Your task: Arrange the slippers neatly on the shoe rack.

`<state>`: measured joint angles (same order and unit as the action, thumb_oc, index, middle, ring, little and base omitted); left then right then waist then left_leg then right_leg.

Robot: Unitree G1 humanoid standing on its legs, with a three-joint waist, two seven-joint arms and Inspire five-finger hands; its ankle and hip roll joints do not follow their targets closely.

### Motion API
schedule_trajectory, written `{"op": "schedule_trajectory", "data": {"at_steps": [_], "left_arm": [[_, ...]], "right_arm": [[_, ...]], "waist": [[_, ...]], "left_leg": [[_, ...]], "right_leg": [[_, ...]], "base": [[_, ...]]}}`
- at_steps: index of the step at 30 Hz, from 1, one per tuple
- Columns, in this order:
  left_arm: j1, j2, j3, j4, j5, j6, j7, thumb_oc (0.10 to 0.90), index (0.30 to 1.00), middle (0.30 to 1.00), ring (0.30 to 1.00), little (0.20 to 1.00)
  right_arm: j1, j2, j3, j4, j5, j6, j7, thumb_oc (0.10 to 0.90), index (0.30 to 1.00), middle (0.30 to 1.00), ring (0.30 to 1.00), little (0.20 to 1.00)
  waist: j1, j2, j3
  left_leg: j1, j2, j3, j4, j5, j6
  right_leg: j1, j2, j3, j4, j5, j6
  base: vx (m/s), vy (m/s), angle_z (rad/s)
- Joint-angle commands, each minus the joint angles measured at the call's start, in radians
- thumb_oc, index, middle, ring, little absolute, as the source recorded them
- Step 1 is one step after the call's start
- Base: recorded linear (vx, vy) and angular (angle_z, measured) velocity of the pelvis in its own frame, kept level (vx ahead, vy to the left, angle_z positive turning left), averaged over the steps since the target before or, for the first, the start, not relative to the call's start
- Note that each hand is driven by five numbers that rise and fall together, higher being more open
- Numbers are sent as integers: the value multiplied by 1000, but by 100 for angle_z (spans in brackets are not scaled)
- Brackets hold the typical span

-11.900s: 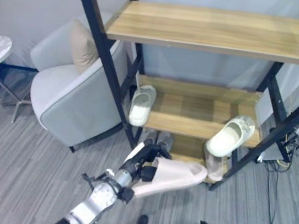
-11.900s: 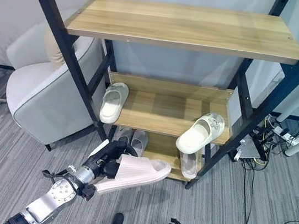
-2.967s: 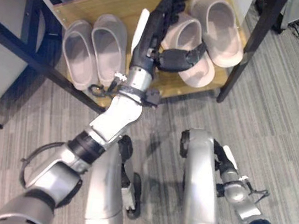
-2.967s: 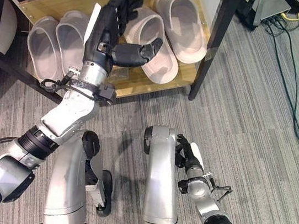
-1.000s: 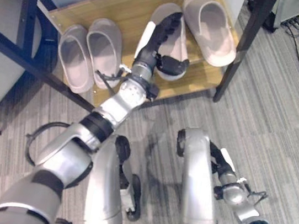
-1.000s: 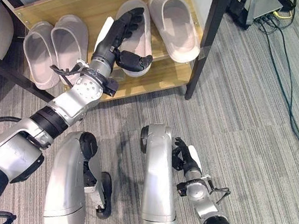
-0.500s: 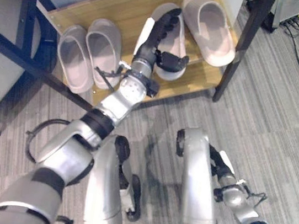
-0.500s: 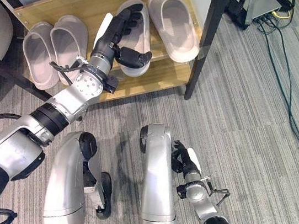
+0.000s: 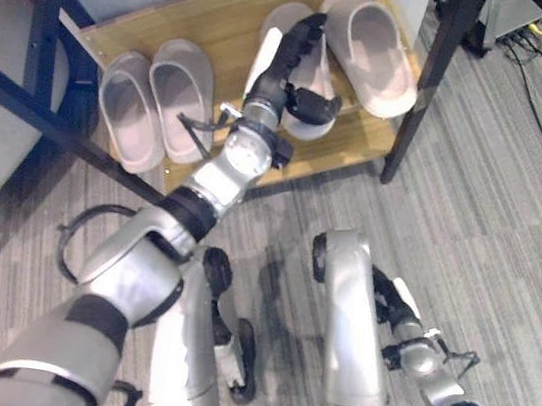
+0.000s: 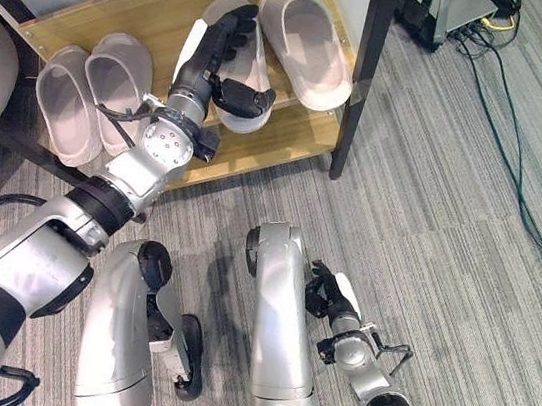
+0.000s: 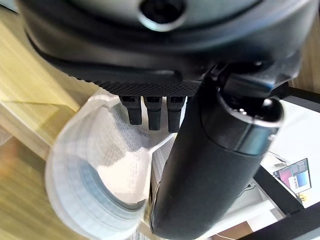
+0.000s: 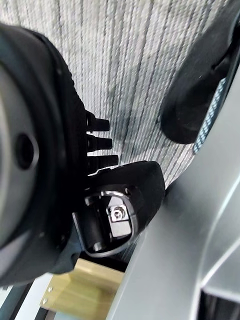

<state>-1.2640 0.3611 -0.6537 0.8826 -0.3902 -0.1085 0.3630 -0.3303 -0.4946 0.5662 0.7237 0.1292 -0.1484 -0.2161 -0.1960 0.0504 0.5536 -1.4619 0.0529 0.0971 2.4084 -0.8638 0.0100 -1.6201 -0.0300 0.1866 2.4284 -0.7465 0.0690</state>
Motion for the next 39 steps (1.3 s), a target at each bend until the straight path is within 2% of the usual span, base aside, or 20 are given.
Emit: {"op": "schedule_trajectory", "data": {"at_steps": [1, 12, 19, 27, 29, 32, 39], "left_arm": [[-215, -3, 26, 8, -23, -51, 24, 800, 900, 900, 900, 900], [-212, -3, 68, -92, -95, -98, 49, 800, 900, 900, 900, 900], [-148, 7, 83, -231, -95, -112, 51, 800, 900, 900, 900, 900], [-43, -33, 88, -353, -68, -114, 49, 800, 900, 900, 900, 900], [11, -29, 119, -441, -59, -132, 68, 800, 900, 900, 900, 900], [45, -13, 160, -475, -62, -144, 96, 800, 900, 900, 900, 900], [114, 36, 230, -485, -104, -161, 129, 800, 900, 900, 900, 900]], "right_arm": [[-29, 101, 107, -78, 3, -65, 60, 800, 900, 900, 900, 900], [-24, 101, 104, -78, -2, -61, 53, 800, 900, 900, 900, 900], [0, 94, 90, -104, -21, -55, 52, 800, 900, 900, 900, 900], [3, 94, 79, -115, -30, -49, 47, 800, 900, 900, 900, 900], [13, 96, 70, -123, -39, -47, 38, 800, 900, 900, 900, 900], [17, 95, 64, -134, -47, -43, 31, 800, 900, 900, 900, 900], [22, 100, 58, -145, -56, -39, 20, 800, 900, 900, 900, 900]], "waist": [[32, 6, -34], [37, 11, -34], [51, 13, -34], [66, 16, -34], [74, 20, -34], [80, 23, -34], [91, 29, -34]], "left_leg": [[-108, -17, -90, -61, 71, -25], [-108, -24, -88, -59, 70, -25], [-108, -31, -87, -54, 65, -28], [-108, -34, -90, -58, 66, -35], [-108, -37, -92, -58, 63, -37], [-108, -39, -96, -58, 62, -38], [-108, -39, -103, -60, 67, -39]], "right_leg": [[50, -47, 108, 7, 19, -22], [50, -47, 108, 8, 25, -21], [50, -53, 106, 16, 20, -24], [50, -60, 97, 22, 12, -30], [50, -62, 91, 23, 9, -32], [50, -62, 86, 20, 9, -34], [50, -65, 81, 19, 7, -36]], "base": [[0, 0, 0], [0, 0, 0], [0, 0, 0], [0, 0, 0], [0, 0, 0], [0, 0, 0], [0, 0, 0]]}}
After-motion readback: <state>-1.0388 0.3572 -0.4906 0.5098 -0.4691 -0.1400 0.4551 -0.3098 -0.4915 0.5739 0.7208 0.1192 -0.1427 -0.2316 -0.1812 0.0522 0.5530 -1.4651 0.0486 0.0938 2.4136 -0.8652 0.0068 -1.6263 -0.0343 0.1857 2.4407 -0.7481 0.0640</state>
